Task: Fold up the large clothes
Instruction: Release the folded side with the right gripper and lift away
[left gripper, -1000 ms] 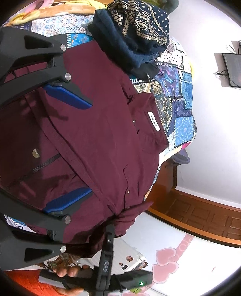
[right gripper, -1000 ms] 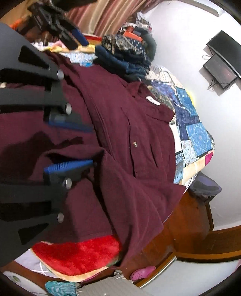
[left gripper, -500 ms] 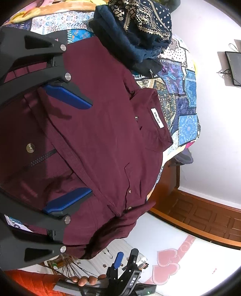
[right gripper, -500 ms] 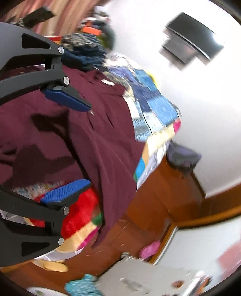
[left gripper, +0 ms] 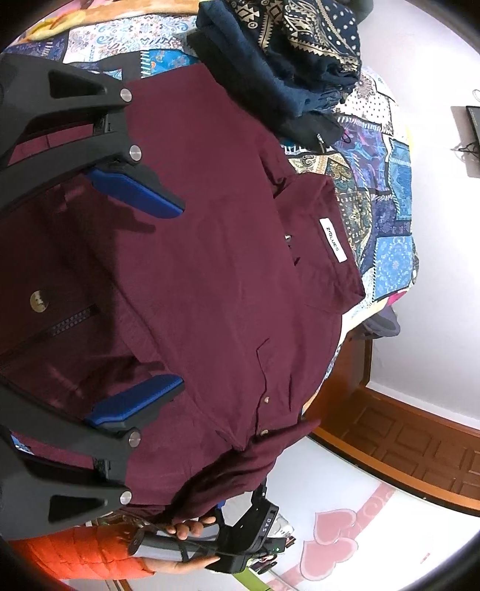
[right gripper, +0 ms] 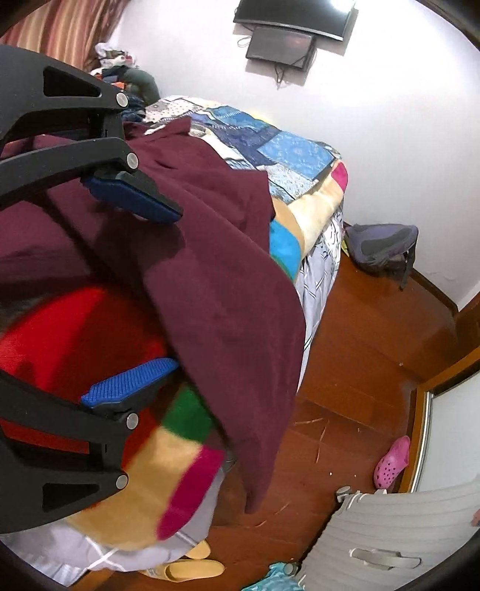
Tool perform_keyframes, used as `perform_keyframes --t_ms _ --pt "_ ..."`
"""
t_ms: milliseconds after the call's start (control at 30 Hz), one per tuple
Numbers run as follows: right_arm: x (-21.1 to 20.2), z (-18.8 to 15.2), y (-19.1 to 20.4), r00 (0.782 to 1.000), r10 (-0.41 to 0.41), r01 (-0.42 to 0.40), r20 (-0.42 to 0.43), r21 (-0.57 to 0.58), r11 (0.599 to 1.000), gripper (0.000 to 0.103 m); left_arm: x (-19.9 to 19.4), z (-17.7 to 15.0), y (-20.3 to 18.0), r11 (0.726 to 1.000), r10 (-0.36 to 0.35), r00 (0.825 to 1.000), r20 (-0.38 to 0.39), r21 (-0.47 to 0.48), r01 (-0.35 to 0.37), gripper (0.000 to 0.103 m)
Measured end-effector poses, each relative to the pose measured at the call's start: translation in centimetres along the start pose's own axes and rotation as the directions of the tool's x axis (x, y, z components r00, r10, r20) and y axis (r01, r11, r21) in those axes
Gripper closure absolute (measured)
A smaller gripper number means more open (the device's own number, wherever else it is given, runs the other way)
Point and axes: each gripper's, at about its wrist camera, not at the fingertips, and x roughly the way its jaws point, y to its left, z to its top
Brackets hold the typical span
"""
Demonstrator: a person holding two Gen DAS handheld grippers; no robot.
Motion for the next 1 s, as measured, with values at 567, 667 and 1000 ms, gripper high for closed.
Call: perform_keyframes --t_ms 567,667,1000 --pt "-4.8 0.1 5.5 0.993 0.034 -0.010 0.112 -0.213 0.977 0.092 -1.4 -0.1 1.2 1.000 -0.005 0.999 0.044 -0.019 0.006 0.017" --pt "-6.6 -1.1 9.0 0.988 0.106 -0.065 0.115 -0.313 0.948 0.092 -2.2 -0.2 1.5 1.000 -0.007 0.998 0.065 -0.020 0.008 0.017" --pt "-7.1 -10.9 20.1 0.972 0.232 -0.197 -0.034 -0.656 0.729 0.093 -5.7 -0.9 3.6 0.998 -0.002 0.989 0.145 -0.061 0.011 0.017"
